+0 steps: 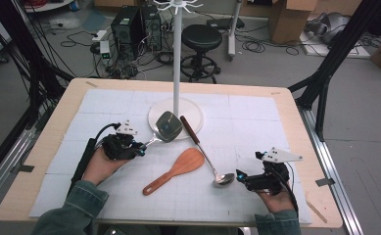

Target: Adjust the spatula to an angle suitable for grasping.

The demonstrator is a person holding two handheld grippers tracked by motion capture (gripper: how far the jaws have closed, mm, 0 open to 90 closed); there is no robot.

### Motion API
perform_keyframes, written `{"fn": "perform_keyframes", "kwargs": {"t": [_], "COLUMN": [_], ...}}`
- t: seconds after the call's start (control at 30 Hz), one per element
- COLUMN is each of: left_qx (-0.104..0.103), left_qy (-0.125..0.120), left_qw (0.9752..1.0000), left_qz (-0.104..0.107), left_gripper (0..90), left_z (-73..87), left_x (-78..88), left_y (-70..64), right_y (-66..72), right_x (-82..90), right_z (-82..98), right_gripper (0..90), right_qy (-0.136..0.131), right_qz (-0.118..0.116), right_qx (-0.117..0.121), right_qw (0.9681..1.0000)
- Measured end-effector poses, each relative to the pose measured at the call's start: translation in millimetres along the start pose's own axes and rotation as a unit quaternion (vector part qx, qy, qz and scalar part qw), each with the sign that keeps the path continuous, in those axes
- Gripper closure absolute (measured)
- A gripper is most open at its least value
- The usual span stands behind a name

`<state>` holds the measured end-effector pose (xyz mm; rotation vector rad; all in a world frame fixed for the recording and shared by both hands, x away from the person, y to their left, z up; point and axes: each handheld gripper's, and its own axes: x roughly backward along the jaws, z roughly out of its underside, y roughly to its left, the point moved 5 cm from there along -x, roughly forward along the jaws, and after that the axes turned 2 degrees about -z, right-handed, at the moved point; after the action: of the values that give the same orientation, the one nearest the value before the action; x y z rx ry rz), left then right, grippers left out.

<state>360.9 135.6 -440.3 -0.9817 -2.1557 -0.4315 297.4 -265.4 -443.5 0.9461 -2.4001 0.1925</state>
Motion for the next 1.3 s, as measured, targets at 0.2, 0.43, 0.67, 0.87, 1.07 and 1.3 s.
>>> {"fn": "perform_keyframes", "kwargs": {"t": [0.2, 0.43, 0.67, 0.87, 1.07, 1.3], "left_qx": [-0.015, -0.03, -0.038, -0.055, -0.071, -0.082], "left_qy": [0.0, -0.002, -0.008, -0.003, -0.006, 0.002], "left_qw": [0.9997, 0.9987, 0.997, 0.9953, 0.9928, 0.9903], "left_qz": [0.018, 0.042, 0.067, 0.079, 0.096, 0.111], "left_gripper": [73.9, 73.9, 73.8, 73.8, 73.8, 73.8], "left_z": [-6.3, -14.2, -20.6, -26.1, -37.9, -45.5], "left_x": [-6.2, -12.3, -18.1, -24.4, -31.9, -45.7], "left_y": [-10.0, -22.6, -32.5, -41.5, -53.9, -65.2], "right_y": [0.3, 0.0, -0.5, -0.8, -1.0, -1.8], "right_x": [-0.3, -0.5, 0.1, 0.4, 1.7, 3.5], "right_z": [-0.2, -0.4, -0.5, -1.1, -1.6, -1.5], "right_gripper": [0.4, 0.5, 0.5, 0.4, 0.5, 0.5], "right_qy": [0.0, 0.0, -0.002, -0.005, -0.008, -0.011], "right_qz": [-0.001, -0.001, -0.001, -0.001, 0.0, 0.001], "right_qx": [0.0, 0.0, -0.001, 0.001, -0.001, -0.004], "right_qw": [1.0, 1.0, 1.0, 1.0, 1.0, 0.9999]}}
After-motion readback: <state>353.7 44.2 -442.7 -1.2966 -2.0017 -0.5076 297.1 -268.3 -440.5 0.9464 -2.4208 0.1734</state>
